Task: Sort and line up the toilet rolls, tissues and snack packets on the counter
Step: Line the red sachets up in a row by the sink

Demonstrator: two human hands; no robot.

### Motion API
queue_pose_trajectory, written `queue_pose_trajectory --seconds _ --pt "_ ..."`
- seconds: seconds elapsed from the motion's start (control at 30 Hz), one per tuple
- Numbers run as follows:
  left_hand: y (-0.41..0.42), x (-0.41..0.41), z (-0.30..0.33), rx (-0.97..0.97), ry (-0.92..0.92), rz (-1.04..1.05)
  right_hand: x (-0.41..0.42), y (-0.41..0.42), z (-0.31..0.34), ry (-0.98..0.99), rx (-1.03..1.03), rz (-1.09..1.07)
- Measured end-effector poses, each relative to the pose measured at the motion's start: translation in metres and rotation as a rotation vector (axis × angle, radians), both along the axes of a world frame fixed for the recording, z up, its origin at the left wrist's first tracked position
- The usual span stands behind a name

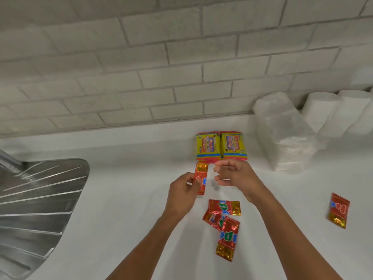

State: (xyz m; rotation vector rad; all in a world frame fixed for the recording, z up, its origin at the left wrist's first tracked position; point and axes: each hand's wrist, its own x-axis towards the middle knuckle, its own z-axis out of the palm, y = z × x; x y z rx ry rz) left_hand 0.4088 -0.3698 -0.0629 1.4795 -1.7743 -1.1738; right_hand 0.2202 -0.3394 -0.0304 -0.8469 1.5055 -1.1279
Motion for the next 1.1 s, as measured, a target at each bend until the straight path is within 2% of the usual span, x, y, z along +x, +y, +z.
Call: queue_pose_trajectory --seconds 0.2,0.33,0.47,0.67,0.83,1.1 --pt "-0.072 0.068 0.000 -0.074 -0.002 0.167 0.037 -0.019 -0.011 0.059 0.020 0.048" --pt "-0.129 0.104 -0.002 -0.110 -0.109 0.258 0.052 -0.029 -0.019 0.103 0.035 0.055" --pt "-0.180 0.131 -0.012 -0.070 -0.236 0.315 0.056 -0.036 -0.027 0.140 0.045 0.055" --pt "-0.238 0.158 -0.036 0.042 -0.269 0.408 0.057 -0.044 -0.032 0.197 0.049 0.041" --pt "-0.259 0.174 -0.050 0.067 -0.345 0.445 0.054 -0.046 -0.035 0.249 0.066 0.020" --pt "-0.255 0.173 -0.056 -0.041 -0.594 0.416 0.042 -0.033 -0.044 0.353 0.101 -0.022"
